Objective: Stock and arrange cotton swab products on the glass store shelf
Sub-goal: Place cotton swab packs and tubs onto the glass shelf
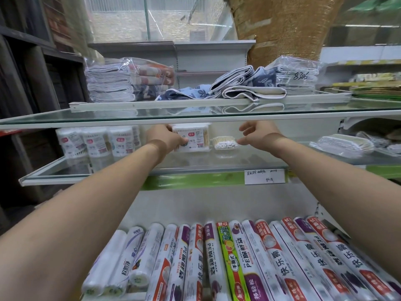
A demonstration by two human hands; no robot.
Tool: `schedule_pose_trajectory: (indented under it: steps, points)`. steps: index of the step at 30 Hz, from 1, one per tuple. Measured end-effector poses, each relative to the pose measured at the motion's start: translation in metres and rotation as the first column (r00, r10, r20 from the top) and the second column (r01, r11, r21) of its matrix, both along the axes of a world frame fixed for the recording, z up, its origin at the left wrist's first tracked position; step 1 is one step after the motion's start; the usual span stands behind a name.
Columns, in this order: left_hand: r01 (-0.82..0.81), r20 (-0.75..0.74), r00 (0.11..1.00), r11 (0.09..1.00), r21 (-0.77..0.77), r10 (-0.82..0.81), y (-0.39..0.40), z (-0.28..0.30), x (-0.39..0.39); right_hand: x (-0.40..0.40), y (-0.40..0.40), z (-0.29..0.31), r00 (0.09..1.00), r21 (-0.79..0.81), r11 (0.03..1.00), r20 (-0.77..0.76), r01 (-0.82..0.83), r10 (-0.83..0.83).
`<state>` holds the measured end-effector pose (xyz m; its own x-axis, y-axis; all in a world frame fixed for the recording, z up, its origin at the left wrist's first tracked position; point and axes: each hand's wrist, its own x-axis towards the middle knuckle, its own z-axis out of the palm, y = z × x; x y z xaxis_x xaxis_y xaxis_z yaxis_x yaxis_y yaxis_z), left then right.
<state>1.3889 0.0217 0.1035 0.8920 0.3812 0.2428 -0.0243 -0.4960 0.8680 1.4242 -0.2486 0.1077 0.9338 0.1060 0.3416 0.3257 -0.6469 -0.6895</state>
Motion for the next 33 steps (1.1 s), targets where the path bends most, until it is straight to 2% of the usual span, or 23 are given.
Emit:
schedule_pose_trajectory:
  steps: [6,10,14,16,18,20,22,27,33]
  points:
    - [0.001,-0.005,1.000,1.000,-0.009,-0.001,0.002,0.003,-0.007,0.000,0.016,0.000,0.996,-0.293,0.953,-0.011,-0.083,0.084]
    - [-0.021,-0.001,1.000,1.000,0.009,0.021,0.003,0.006,-0.012,0.004,0.033,0.001,0.990,-0.370,0.919,-0.076,-0.137,0.117]
    - [-0.059,0.019,0.998,0.998,0.023,0.058,0.005,0.005,-0.020,0.006,0.033,0.000,0.997,-0.383,0.921,0.000,-0.070,0.076]
    - [-0.077,0.029,0.997,0.997,0.018,0.077,0.005,0.006,-0.024,0.005,0.029,-0.003,0.998,-0.338,0.941,0.027,-0.039,0.051]
    - [-0.089,0.021,0.996,0.996,0.026,0.088,0.005,0.009,-0.028,0.003,0.025,-0.005,1.000,-0.224,0.974,0.015,-0.023,0.027]
    - [-0.082,0.006,0.997,0.997,-0.007,0.082,0.005,0.011,-0.032,-0.001,0.019,-0.006,0.999,0.014,1.000,-0.042,-0.016,0.017]
    - [-0.075,0.009,0.997,0.997,-0.033,0.076,0.006,0.012,-0.036,-0.006,0.013,-0.003,0.993,0.213,0.977,-0.116,-0.002,0.028]
    - [-0.036,0.063,0.997,0.997,-0.064,0.040,0.006,0.011,-0.044,-0.026,0.005,0.003,0.967,0.380,0.924,-0.251,0.050,0.050]
    - [0.078,0.092,0.993,0.997,-0.028,-0.075,0.001,0.004,-0.049,-0.045,-0.001,0.002,0.977,0.562,0.818,-0.214,0.125,-0.003]
